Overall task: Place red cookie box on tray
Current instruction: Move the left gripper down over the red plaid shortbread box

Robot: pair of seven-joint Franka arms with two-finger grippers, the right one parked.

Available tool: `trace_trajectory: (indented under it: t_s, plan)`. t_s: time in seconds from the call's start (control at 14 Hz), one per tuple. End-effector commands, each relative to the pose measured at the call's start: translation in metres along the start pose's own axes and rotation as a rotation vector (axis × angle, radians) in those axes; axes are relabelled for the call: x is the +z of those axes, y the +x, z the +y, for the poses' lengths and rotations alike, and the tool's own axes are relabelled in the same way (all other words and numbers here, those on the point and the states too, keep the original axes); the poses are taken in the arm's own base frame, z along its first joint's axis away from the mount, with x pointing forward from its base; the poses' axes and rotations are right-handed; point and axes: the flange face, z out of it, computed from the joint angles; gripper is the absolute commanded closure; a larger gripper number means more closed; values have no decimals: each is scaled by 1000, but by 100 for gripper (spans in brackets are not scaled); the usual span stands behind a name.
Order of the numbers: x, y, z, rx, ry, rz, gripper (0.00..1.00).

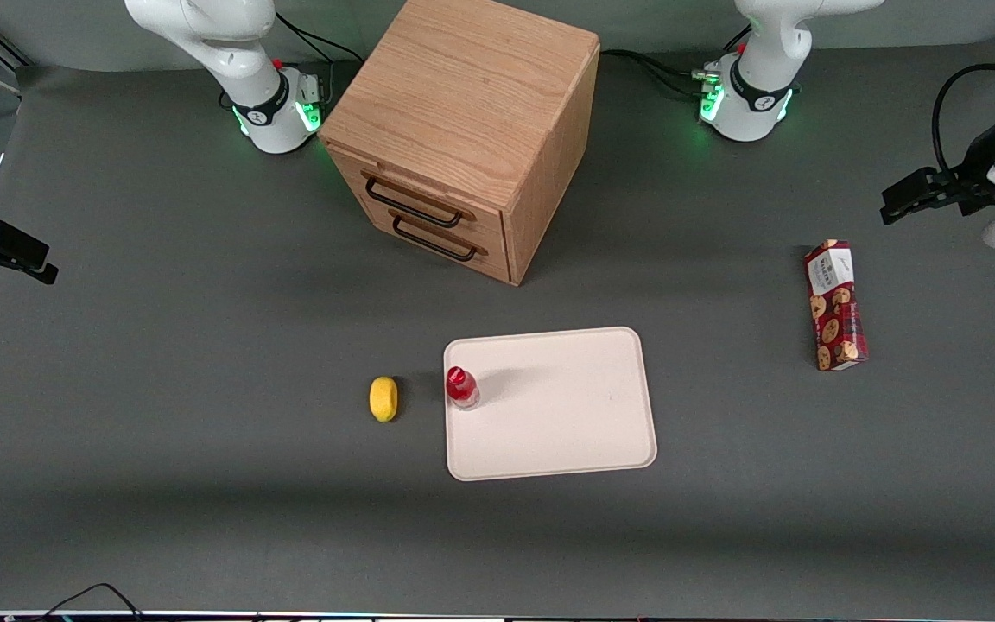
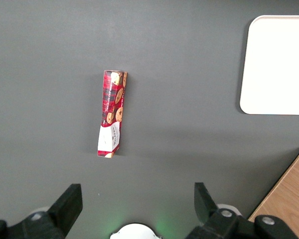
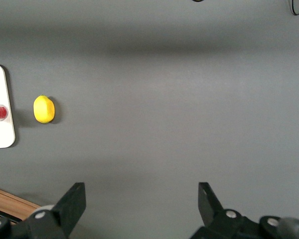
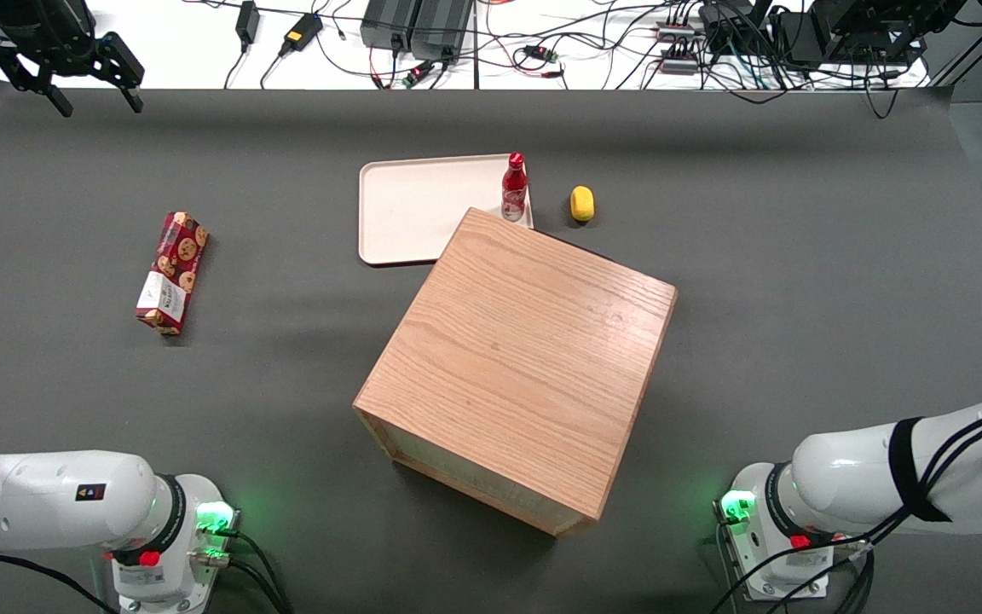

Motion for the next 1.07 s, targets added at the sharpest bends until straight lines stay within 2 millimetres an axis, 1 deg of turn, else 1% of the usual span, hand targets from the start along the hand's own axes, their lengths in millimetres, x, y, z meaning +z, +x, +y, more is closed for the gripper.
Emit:
trace_trajectory:
  t_s: [0.0, 0.14, 0.21, 0.29, 0.36, 0.43, 0.5, 0.57, 0.79, 1.0]
  plan:
    - [4, 2, 0, -4, 3, -13, 0]
    - [11, 7, -1, 14, 2, -13, 0]
    - [24, 10, -2, 34, 6, -33, 0]
    - [46, 14, -9, 40, 10, -45, 0]
    - [70, 17, -21, 50, 13, -37, 0]
    - [98, 21, -44, 89, 4, -26, 0]
    - [130, 23, -64, 109, -3, -21, 0]
    - [161, 21, -77, 110, -8, -10, 0]
    - [242, 11, -93, 79, -12, 22, 0]
    - [307, 6, -96, 73, -7, 45, 0]
